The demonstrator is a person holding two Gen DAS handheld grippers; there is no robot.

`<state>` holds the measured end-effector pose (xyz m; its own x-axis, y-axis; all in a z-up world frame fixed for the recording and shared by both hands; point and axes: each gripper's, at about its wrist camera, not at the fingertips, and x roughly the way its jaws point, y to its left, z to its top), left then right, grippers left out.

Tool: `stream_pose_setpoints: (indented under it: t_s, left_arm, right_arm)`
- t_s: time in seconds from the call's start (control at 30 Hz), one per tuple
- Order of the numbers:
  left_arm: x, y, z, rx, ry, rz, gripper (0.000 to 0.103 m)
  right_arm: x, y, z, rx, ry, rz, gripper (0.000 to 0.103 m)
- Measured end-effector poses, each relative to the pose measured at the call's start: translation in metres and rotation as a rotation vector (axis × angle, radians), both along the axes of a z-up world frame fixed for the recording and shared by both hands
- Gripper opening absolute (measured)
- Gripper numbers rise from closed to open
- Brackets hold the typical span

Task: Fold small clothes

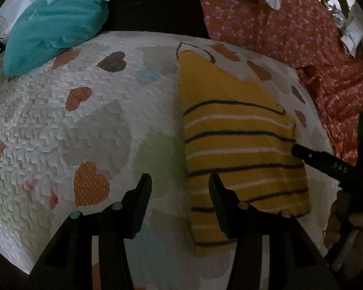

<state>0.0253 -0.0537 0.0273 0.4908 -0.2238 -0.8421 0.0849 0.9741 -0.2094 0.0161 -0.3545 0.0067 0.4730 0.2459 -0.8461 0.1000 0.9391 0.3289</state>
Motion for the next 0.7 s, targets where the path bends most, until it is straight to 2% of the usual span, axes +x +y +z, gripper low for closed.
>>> stream_pose_setpoints:
  t_s: [0.13, 0.27, 0.53, 0.63, 0.7]
  left_arm:
    - [0.015, 0.004, -0.004, 0.010, 0.008, 0.026, 0.048]
    - [0.026, 0.005, -0.005, 0.019, 0.005, 0.044, 0.048]
    - [0.039, 0.000, -0.008, 0.027, 0.009, 0.033, 0.050]
    - [0.049, 0.003, -0.014, -0.029, 0.053, 0.019, 0.050]
    - [0.061, 0.014, -0.021, -0.131, 0.099, 0.021, 0.050]
  right_arm:
    - [0.008, -0.002, -0.017, 0.035, 0.013, 0.002, 0.084]
    - [0.020, 0.002, -0.023, 0.060, 0.018, 0.004, 0.085]
    - [0.030, -0.005, -0.036, 0.135, 0.041, -0.016, 0.093]
    - [0.032, -0.008, -0.040, 0.159, 0.045, -0.018, 0.097]
    - [0.034, -0.009, -0.041, 0.175, 0.042, -0.017, 0.099]
